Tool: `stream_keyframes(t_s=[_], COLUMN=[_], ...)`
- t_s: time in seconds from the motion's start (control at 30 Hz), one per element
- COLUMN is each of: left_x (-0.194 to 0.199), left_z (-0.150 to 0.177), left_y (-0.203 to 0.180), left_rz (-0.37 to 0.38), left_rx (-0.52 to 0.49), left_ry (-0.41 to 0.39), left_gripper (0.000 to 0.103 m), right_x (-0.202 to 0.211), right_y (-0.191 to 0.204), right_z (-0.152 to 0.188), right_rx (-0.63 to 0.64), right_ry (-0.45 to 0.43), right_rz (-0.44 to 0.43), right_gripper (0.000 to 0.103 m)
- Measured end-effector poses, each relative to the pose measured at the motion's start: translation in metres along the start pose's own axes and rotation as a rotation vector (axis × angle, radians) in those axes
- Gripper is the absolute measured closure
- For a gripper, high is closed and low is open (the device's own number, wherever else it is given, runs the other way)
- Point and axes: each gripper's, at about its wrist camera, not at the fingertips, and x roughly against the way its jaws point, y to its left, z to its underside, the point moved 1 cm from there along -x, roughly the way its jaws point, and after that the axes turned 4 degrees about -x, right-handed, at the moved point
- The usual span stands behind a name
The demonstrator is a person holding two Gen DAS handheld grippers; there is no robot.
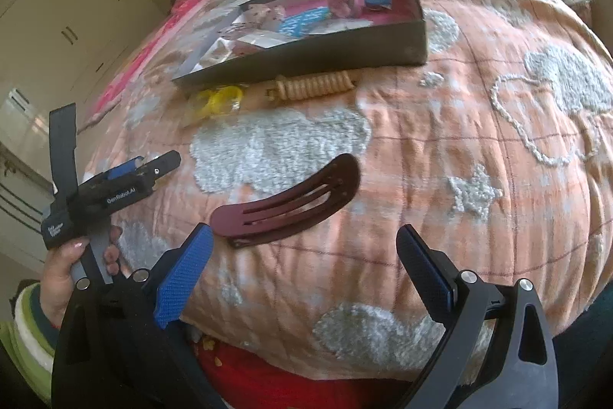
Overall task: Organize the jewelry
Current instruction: 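Grasp the clear flower clip with the left gripper while the right grasps the maroon clip, then carry the clear clip and maroon clip into the pink tray and release both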
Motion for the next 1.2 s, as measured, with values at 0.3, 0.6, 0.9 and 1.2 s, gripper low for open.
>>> stream_keyframes(t_s=[0.3, 0.6, 0.9, 1.2], left_x=[-0.010, -0.007, 0.002, 0.024], left_z=[-0.017, -0.019, -0.017, -0.018], left_y=[-0.017, -0.018, -0.009, -0.013], left_rz=[0.010, 0.044, 0.048, 0.062], left_rx=[-0.084, -0.093, -0.067, -0.072], left_ry=[-0.018, -0.037, -0.052, -0.082], left_gripper=[0.082, 0.084, 0.084, 0.084], right_x=[-0.016, -0.030, -0.007, 0.034], right_y=[-0.005, -0.004, 0.019, 0.025], right_z=[-0.007, -0.015, -0.030, -0.032], right_rx=[0.001, 0.012, 0.103, 0.179], right_ry=[0.027, -0.027, -0.115, -0.235], right_rz=[0.002, 0.000, -0.059, 0.009], right_gripper=[0.008, 0.067, 0.093, 0.096])
